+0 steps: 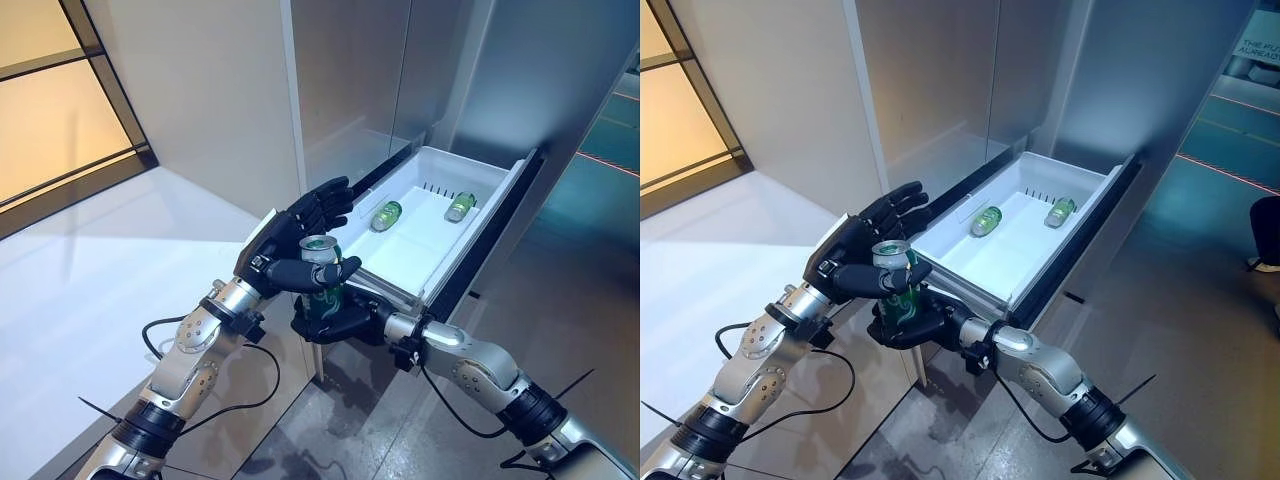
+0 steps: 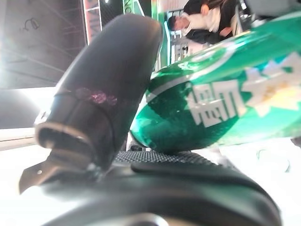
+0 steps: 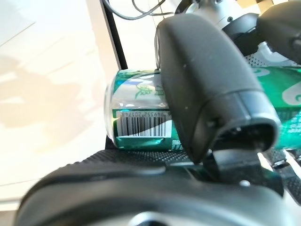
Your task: Put drinks into fridge and close the fridge
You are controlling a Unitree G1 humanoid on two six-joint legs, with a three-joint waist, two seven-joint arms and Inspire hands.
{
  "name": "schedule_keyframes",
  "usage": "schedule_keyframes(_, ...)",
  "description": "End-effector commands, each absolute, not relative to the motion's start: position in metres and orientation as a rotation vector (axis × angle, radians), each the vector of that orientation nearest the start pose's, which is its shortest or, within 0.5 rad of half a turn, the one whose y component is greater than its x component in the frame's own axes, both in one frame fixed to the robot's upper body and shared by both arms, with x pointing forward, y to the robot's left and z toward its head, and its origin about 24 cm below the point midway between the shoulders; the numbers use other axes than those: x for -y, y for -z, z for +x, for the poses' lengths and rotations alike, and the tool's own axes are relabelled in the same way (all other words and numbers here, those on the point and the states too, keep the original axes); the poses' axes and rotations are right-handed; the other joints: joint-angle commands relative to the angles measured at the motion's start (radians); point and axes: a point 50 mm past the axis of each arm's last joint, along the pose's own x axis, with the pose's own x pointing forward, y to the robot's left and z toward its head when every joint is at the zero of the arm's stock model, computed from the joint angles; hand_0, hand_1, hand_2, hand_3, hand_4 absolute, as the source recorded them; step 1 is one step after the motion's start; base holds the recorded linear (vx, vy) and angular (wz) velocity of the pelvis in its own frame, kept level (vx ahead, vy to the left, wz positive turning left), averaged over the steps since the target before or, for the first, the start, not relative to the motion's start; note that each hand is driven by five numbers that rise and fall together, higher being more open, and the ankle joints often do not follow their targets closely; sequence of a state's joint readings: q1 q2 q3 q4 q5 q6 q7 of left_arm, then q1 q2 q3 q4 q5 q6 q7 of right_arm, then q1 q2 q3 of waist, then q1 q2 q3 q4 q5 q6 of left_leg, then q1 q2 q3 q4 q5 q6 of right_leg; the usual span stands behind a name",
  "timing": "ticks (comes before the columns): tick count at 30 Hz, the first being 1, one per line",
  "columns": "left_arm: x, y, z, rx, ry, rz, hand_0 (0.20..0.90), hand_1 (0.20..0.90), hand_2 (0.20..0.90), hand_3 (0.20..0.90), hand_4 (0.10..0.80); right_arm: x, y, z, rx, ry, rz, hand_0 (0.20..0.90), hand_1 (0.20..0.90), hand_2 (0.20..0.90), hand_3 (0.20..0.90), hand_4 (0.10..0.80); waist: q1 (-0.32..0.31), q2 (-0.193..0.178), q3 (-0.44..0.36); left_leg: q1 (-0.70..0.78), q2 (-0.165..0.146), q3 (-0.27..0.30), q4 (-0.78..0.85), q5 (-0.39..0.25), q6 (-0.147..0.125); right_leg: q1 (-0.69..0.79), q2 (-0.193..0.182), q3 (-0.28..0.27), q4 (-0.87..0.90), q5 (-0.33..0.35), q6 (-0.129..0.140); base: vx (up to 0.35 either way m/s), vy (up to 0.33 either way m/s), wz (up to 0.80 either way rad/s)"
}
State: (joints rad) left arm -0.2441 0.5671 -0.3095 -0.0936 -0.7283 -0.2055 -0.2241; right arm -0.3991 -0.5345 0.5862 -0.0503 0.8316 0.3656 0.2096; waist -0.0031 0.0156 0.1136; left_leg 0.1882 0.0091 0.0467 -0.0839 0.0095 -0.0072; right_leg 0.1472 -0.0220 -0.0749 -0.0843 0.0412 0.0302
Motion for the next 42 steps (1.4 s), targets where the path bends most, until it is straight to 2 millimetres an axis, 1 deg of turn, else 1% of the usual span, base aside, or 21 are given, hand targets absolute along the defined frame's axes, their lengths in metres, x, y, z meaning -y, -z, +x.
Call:
schedule_keyframes(1, -0.140, -0.209, 0.283, 0.717, 0.601, -0.211, 0.900, 0.900, 0.900, 0.900, 0.800, 0.056, -0.199, 0.283, 0.242, -0.979, 0.182, 0.300, 0.300, 0.300, 0.200, 0.100, -0.010, -0.017, -0.066, -0.027, -0.063, -0.051, 0.050, -0.070, 0.038, -0.019, 0.024, -0.026, 0.131, -0.136, 0.012, 0.000, 0.000, 0.00)
schedule_keyframes(4, -0.142, -0.207, 0.282, 0.726, 0.563, -0.252, 0.900, 0.900, 0.900, 0.900, 0.800, 0.064, -0.211, 0.286, 0.308, -0.907, 0.172, 0.300, 0.300, 0.300, 0.200, 0.100, -0.009, -0.020, -0.064, -0.030, -0.063, -0.056, 0.057, -0.073, 0.037, -0.019, 0.024, -0.029, 0.138, -0.140, 0.010, 0.000, 0.000, 0.00)
schedule_keyframes(7, -0.146, -0.206, 0.280, 0.740, 0.522, -0.300, 0.900, 0.900, 0.900, 0.900, 0.800, 0.079, -0.224, 0.295, 0.373, -0.755, 0.142, 0.300, 0.300, 0.300, 0.200, 0.100, -0.005, -0.023, -0.060, -0.032, -0.063, -0.063, 0.061, -0.076, 0.037, -0.021, 0.024, -0.035, 0.152, -0.149, 0.008, 0.000, 0.000, 0.00)
schedule_keyframes(10, -0.147, -0.206, 0.279, 0.742, 0.506, -0.306, 0.900, 0.900, 0.900, 0.900, 0.800, 0.088, -0.228, 0.300, 0.393, -0.681, 0.126, 0.300, 0.300, 0.300, 0.200, 0.100, -0.002, -0.025, -0.057, -0.033, -0.064, -0.068, 0.063, -0.077, 0.039, -0.022, 0.025, -0.038, 0.161, -0.154, 0.005, 0.000, 0.000, 0.00)
schedule_keyframes(12, -0.150, -0.203, 0.278, 0.742, 0.481, -0.302, 0.900, 0.900, 0.900, 0.900, 0.800, 0.099, -0.231, 0.306, 0.414, -0.585, 0.103, 0.300, 0.300, 0.300, 0.200, 0.100, 0.004, -0.028, -0.052, -0.032, -0.066, -0.075, 0.065, -0.080, 0.040, -0.023, 0.024, -0.045, 0.170, -0.159, 0.002, 0.010, 0.002, 0.02)
schedule_keyframes(13, -0.150, -0.203, 0.278, 0.741, 0.480, -0.302, 0.900, 0.900, 0.900, 0.900, 0.800, 0.100, -0.231, 0.307, 0.414, -0.580, 0.102, 0.300, 0.300, 0.300, 0.200, 0.100, 0.004, -0.028, -0.052, -0.032, -0.066, -0.076, 0.066, -0.081, 0.041, -0.023, 0.024, -0.045, 0.171, -0.159, 0.002, 0.022, 0.007, 0.07)
schedule_keyframes(20, -0.150, -0.191, 0.276, 0.694, 0.492, -0.324, 0.900, 0.900, 0.900, 0.900, 0.800, 0.140, -0.240, 0.334, 0.425, -0.293, 0.087, 0.300, 0.300, 0.300, 0.200, 0.100, 0.030, -0.037, -0.042, -0.028, -0.074, -0.104, 0.070, -0.085, 0.042, -0.014, 0.021, -0.077, 0.186, -0.169, -0.005, 0.037, 0.021, 0.11)
schedule_keyframes(22, -0.147, -0.186, 0.277, 0.651, 0.523, -0.338, 0.900, 0.900, 0.900, 0.900, 0.800, 0.154, -0.244, 0.343, 0.413, -0.210, 0.091, 0.300, 0.300, 0.300, 0.200, 0.100, 0.041, -0.038, -0.042, -0.028, -0.075, -0.111, 0.069, -0.085, 0.041, -0.013, 0.019, -0.086, 0.188, -0.171, -0.005, 0.040, 0.032, 0.19)
schedule_keyframes(23, -0.143, -0.179, 0.278, 0.596, 0.566, -0.370, 0.900, 0.900, 0.900, 0.900, 0.800, 0.168, -0.248, 0.349, 0.409, -0.144, 0.083, 0.300, 0.300, 0.300, 0.200, 0.100, 0.050, -0.038, -0.040, -0.028, -0.078, -0.117, 0.070, -0.086, 0.040, -0.011, 0.017, -0.093, 0.189, -0.172, -0.004, 0.030, 0.024, 0.22)
schedule_keyframes(24, -0.143, -0.179, 0.278, 0.596, 0.567, -0.371, 0.900, 0.900, 0.900, 0.900, 0.800, 0.168, -0.249, 0.349, 0.410, -0.144, 0.083, 0.300, 0.300, 0.300, 0.200, 0.100, 0.050, -0.038, -0.039, -0.028, -0.078, -0.117, 0.070, -0.086, 0.040, -0.011, 0.017, -0.093, 0.189, -0.172, -0.004, 0.038, 0.026, 0.18)
schedule_keyframes(28, -0.122, -0.150, 0.275, 0.380, 0.747, -0.551, 0.900, 0.900, 0.900, 0.900, 0.800, 0.203, -0.260, 0.363, 0.392, -0.004, 0.054, 0.300, 0.300, 0.300, 0.200, 0.100, 0.071, -0.035, -0.032, -0.031, -0.082, -0.132, 0.073, -0.087, 0.038, -0.010, 0.011, -0.107, 0.191, -0.172, -0.003, 0.040, 0.026, 0.23)
schedule_keyframes(29, -0.116, -0.141, 0.273, 0.307, 0.788, -0.620, 0.900, 0.900, 0.900, 0.900, 0.800, 0.212, -0.263, 0.365, 0.391, 0.025, 0.034, 0.300, 0.300, 0.300, 0.200, 0.100, 0.076, -0.034, -0.029, -0.033, -0.082, -0.135, 0.076, -0.087, 0.038, -0.010, 0.010, -0.110, 0.193, -0.172, -0.004, 0.050, 0.027, 0.07)
schedule_keyframes(31, -0.106, -0.127, 0.266, 0.214, 0.857, -0.658, 0.900, 0.900, 0.900, 0.900, 0.800, 0.225, -0.267, 0.368, 0.391, 0.074, 0.006, 0.300, 0.300, 0.300, 0.200, 0.100, 0.086, -0.032, -0.023, -0.036, -0.084, -0.139, 0.080, -0.088, 0.037, -0.012, 0.006, -0.118, 0.198, -0.172, -0.005, 0.055, 0.023, 0.15)
schedule_keyframes(32, -0.098, -0.116, 0.260, 0.142, 0.902, -0.686, 0.900, 0.900, 0.900, 0.900, 0.800, 0.235, -0.271, 0.371, 0.388, 0.107, -0.014, 0.300, 0.300, 0.300, 0.200, 0.100, 0.092, -0.032, -0.019, -0.038, -0.086, -0.142, 0.084, -0.089, 0.037, -0.012, 0.003, -0.123, 0.200, -0.171, -0.005, 0.093, 0.014, 0.26)
schedule_keyframes(33, -0.092, -0.102, 0.253, 0.071, 0.933, -0.690, 0.900, 0.900, 0.900, 0.900, 0.800, 0.244, -0.273, 0.373, 0.381, 0.136, -0.030, 0.300, 0.300, 0.300, 0.200, 0.100, 0.098, -0.032, -0.016, -0.032, -0.086, -0.145, 0.082, -0.097, 0.036, -0.007, 0.002, -0.125, 0.202, -0.181, -0.004, 0.098, 0.015, 0.27)
schedule_keyframes(35, -0.085, -0.086, 0.242, -0.024, 0.980, -0.686, 0.900, 0.900, 0.900, 0.900, 0.800, 0.258, -0.278, 0.375, 0.369, 0.181, -0.067, 0.300, 0.300, 0.300, 0.200, 0.100, 0.107, -0.031, -0.006, -0.034, -0.088, -0.149, 0.085, -0.097, 0.035, -0.007, -0.001, -0.132, 0.204, -0.182, -0.002, 0.067, 0.014, 0.24)
schedule_keyframes(36, -0.083, -0.074, 0.234, -0.078, 1.007, -0.670, 0.900, 0.900, 0.900, 0.900, 0.800, 0.268, -0.279, 0.376, 0.355, 0.209, -0.099, 0.300, 0.300, 0.300, 0.200, 0.100, 0.113, -0.029, 0.000, -0.039, -0.089, -0.149, 0.088, -0.096, 0.034, -0.009, -0.004, -0.136, 0.206, -0.181, -0.002, 0.030, 0.016, 0.19)
schedule_keyframes(37, -0.082, -0.069, 0.231, -0.103, 1.017, -0.667, 0.900, 0.900, 0.900, 0.900, 0.800, 0.273, -0.280, 0.376, 0.349, 0.224, -0.113, 0.300, 0.300, 0.300, 0.200, 0.100, 0.116, -0.028, 0.002, -0.042, -0.089, -0.150, 0.089, -0.095, 0.033, -0.010, -0.005, -0.138, 0.206, -0.181, -0.002, 0.017, 0.018, 0.09)
schedule_keyframes(38, -0.080, -0.059, 0.224, -0.166, 1.032, -0.656, 0.900, 0.900, 0.900, 0.900, 0.800, 0.282, -0.282, 0.377, 0.329, 0.258, -0.147, 0.300, 0.300, 0.300, 0.200, 0.100, 0.124, -0.026, 0.008, -0.049, -0.089, -0.151, 0.091, -0.093, 0.032, -0.013, -0.007, -0.143, 0.207, -0.180, -0.001, 0.000, 0.000, 0.00)
schedule_keyframes(39, -0.080, -0.058, 0.223, -0.170, 1.035, -0.651, 0.900, 0.900, 0.900, 0.900, 0.800, 0.284, -0.282, 0.377, 0.326, 0.262, -0.152, 0.300, 0.300, 0.300, 0.200, 0.100, 0.124, -0.025, 0.008, -0.051, -0.089, -0.151, 0.092, -0.093, 0.031, -0.014, -0.008, -0.144, 0.207, -0.180, -0.001, 0.010, 0.014, 0.06)
schedule_keyframes(42, -0.081, -0.036, 0.208, -0.296, 1.051, -0.595, 0.900, 0.900, 0.900, 0.900, 0.800, 0.301, -0.283, 0.377, 0.274, 0.328, -0.243, 0.300, 0.300, 0.300, 0.200, 0.100, 0.138, -0.016, 0.028, -0.075, -0.089, -0.153, 0.103, -0.086, 0.030, -0.033, -0.014, -0.152, 0.217, -0.179, -0.001, -0.013, 0.015, 0.20)
